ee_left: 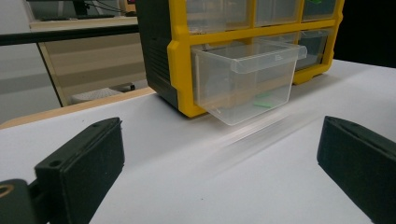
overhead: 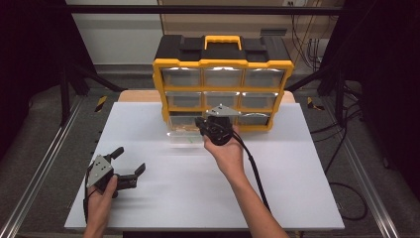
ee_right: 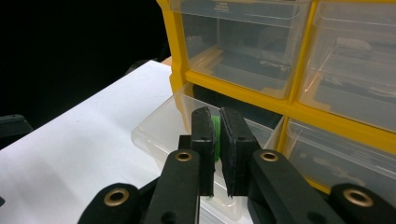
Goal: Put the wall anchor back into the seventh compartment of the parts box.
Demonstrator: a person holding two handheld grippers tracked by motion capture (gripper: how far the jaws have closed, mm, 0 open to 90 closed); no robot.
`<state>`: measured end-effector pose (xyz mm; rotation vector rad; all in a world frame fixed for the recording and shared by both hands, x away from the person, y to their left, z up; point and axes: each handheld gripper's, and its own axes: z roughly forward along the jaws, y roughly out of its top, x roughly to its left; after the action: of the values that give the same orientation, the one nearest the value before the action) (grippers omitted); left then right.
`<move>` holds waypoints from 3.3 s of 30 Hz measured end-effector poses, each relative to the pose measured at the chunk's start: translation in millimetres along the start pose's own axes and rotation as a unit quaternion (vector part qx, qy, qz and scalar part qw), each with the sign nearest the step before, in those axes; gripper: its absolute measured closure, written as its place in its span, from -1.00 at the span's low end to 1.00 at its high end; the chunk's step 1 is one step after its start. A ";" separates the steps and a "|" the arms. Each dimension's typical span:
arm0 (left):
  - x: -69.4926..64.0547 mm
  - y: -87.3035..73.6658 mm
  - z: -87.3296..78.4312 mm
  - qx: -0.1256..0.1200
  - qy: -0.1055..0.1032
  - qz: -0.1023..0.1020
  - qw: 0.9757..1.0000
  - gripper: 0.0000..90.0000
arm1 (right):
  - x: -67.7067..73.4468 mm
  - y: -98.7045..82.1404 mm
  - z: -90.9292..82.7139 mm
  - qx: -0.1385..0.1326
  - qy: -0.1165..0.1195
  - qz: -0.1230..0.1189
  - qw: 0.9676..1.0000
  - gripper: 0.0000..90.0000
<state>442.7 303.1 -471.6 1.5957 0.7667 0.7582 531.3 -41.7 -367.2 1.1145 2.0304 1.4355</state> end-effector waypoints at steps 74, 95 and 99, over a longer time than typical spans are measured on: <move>-4.8 -0.9 -2.0 0.009 -0.012 -0.005 1.000 -0.98 | -63.6 -97.6 -114.1 -0.081 -0.038 -0.033 0.995 -0.85; -3.5 -3.1 -10.6 0.013 -0.006 -0.006 1.000 -0.98 | -100.1 -139.1 -162.7 -0.115 -0.052 -0.004 0.992 -0.85; -2.1 -1.7 -11.1 0.010 -0.006 -0.006 1.000 -0.98 | -104.1 -145.7 -168.9 -0.115 -0.048 -0.015 0.992 -0.85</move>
<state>432.3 307.9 -471.9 1.6107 0.7780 0.7336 418.6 -245.2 -447.6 1.0292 1.7589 1.5251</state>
